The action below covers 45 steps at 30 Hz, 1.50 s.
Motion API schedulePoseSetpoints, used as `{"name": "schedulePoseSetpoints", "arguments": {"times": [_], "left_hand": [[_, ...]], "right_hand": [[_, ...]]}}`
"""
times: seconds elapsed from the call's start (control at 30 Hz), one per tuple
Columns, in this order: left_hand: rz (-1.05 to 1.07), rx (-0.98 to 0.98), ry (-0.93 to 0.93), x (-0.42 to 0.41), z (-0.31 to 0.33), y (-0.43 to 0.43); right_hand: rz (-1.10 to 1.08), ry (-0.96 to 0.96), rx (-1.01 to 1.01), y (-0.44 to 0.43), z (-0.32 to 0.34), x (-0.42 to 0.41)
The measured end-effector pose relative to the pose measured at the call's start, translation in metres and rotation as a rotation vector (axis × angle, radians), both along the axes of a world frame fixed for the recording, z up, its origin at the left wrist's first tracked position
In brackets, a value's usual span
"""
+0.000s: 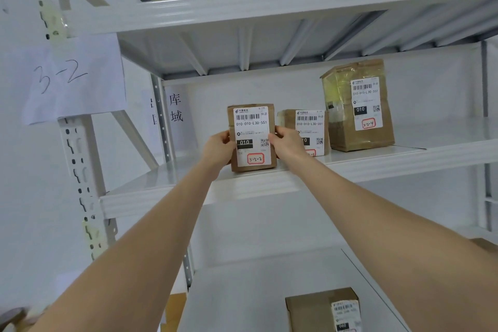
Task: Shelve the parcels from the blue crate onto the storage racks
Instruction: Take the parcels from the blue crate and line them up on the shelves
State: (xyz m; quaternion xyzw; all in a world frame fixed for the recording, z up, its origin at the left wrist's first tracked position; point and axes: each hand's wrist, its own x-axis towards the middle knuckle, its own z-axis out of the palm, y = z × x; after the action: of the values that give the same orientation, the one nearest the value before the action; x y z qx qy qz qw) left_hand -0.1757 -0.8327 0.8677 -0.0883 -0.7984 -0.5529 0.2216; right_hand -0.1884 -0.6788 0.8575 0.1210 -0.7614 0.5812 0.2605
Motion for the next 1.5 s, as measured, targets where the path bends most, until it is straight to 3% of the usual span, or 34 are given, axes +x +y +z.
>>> {"name": "schedulePoseSetpoints", "arguments": {"times": [0.37, 0.9, 1.5], "left_hand": [[0.066, -0.02, -0.082, -0.002, 0.002, -0.002], [0.079, -0.024, -0.102, -0.027, 0.005, -0.003], [0.085, -0.043, -0.102, -0.06, 0.005, -0.002]], "right_hand": [[-0.183, 0.008, 0.261, -0.001, -0.001, -0.004], [-0.178, -0.033, 0.166, -0.003, -0.001, -0.022], [-0.281, -0.138, 0.238, -0.01, 0.007, -0.068]]}}
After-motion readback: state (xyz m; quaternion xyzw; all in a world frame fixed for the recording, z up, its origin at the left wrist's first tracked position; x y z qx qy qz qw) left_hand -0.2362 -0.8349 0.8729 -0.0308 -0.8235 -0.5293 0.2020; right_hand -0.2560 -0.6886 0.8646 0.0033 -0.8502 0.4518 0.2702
